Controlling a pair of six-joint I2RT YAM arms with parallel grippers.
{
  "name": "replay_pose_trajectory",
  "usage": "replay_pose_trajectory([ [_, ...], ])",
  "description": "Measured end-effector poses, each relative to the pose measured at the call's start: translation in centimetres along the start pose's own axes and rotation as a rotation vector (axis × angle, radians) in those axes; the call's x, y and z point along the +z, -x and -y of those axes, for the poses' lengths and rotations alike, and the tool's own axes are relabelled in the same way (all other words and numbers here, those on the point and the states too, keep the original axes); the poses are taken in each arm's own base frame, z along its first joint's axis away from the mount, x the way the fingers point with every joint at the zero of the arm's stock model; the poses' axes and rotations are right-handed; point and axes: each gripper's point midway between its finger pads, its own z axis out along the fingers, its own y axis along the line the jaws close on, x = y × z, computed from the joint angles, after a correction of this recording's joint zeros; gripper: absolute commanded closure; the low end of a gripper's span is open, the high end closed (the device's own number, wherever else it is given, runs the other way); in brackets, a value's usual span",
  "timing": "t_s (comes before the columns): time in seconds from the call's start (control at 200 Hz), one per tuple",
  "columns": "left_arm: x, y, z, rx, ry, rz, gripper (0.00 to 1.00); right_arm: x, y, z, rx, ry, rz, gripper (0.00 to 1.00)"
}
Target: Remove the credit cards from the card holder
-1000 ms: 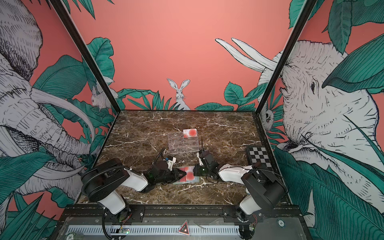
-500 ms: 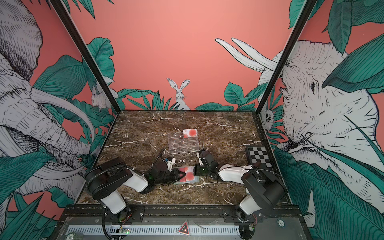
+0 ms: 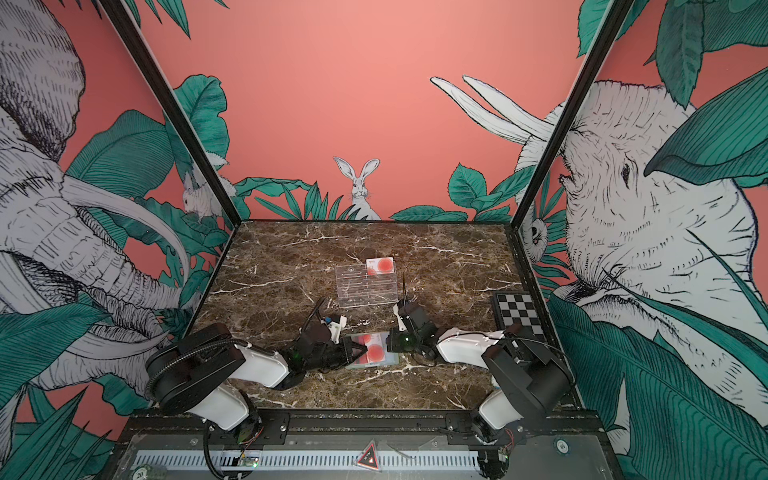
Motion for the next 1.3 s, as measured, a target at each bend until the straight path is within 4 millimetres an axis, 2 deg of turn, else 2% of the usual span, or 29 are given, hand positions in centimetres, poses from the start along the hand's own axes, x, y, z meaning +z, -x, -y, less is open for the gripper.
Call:
replay_pose_trajectory([
  [0.05,0.0,-0.1,-0.2,-0.003,0.005,-0.003,0.68,0.0,0.0,0.0,0.000,0.000,0.000,1.00],
  [0.11,0.1,0.0,0.1,0.000,-0.006,-0.001,0.62,0.0,0.0,0.0,0.000,0.001,0.000,1.00],
  [0.28,0.3,0.1,0.4,0.000,-0.025,0.002,0.62,0.0,0.0,0.0,0.000,0.001,0.000,1.00],
  [0.505,0.8,0.1,0.3,-0.012,-0.043,0.003,0.71,0.0,0.0,0.0,0.000,0.001,-0.001,1.00],
  [0.69,1.1,0.0,0.0,-0.021,-0.035,-0.002,0.89,0.0,0.0,0.0,0.000,0.001,-0.001,1.00],
  [0.77,1.1,-0.1,-0.2,-0.024,-0.027,-0.004,0.94,0.0,0.0,0.0,-0.001,0.001,-0.001,1.00],
  [1.0,0.3,0.4,0.6,-0.008,-0.035,0.014,0.98,-0.3,-0.2,0.1,-0.005,-0.007,-0.008,1.00],
  [1.155,-1.0,1.1,0.8,-0.002,-0.019,0.033,1.00,-0.8,-0.6,0.3,-0.002,-0.022,-0.021,1.00],
  [1.3,-2.6,1.9,1.9,0.016,-0.023,0.060,1.00,-1.1,-0.9,0.5,0.001,-0.034,-0.032,1.00],
])
